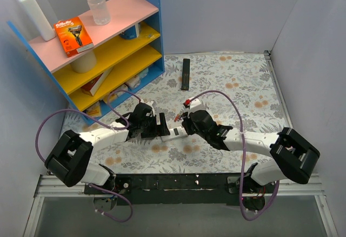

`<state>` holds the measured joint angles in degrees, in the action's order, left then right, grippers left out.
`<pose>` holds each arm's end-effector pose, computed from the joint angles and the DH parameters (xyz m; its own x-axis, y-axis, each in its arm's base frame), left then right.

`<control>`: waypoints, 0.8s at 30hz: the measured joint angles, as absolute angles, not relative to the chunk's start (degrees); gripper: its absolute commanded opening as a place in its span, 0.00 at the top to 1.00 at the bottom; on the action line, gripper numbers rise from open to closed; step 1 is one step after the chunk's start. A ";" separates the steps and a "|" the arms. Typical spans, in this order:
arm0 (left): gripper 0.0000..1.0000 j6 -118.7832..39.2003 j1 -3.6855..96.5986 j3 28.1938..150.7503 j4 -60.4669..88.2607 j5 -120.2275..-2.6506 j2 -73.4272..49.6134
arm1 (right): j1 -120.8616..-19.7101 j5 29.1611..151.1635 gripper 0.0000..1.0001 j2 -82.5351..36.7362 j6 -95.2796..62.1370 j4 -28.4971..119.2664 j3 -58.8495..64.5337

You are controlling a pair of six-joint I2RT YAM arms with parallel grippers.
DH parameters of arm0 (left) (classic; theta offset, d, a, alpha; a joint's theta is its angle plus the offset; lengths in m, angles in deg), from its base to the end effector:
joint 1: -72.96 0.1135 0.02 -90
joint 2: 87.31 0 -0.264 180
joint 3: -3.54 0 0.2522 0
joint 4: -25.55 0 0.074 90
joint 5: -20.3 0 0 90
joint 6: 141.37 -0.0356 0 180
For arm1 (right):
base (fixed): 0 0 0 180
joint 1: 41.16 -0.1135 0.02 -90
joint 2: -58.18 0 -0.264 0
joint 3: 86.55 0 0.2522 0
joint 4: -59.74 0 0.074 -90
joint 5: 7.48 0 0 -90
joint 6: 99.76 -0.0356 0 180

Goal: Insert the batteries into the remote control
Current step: Load the battery into the remote control.

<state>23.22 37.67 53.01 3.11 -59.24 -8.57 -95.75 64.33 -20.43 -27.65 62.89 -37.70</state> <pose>0.2052 -0.1532 0.1636 -0.8064 -0.5907 -0.0273 -0.4423 0.6332 -0.6352 0.1732 0.2244 0.1988 -0.4352 -0.1084 -0.8938 -0.5032 0.8525 0.1416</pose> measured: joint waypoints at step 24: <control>0.60 27.08 34.59 54.71 1.92 -59.68 -3.96 | -95.53 64.57 0.99 -25.83 -27.60 73.18 -43.21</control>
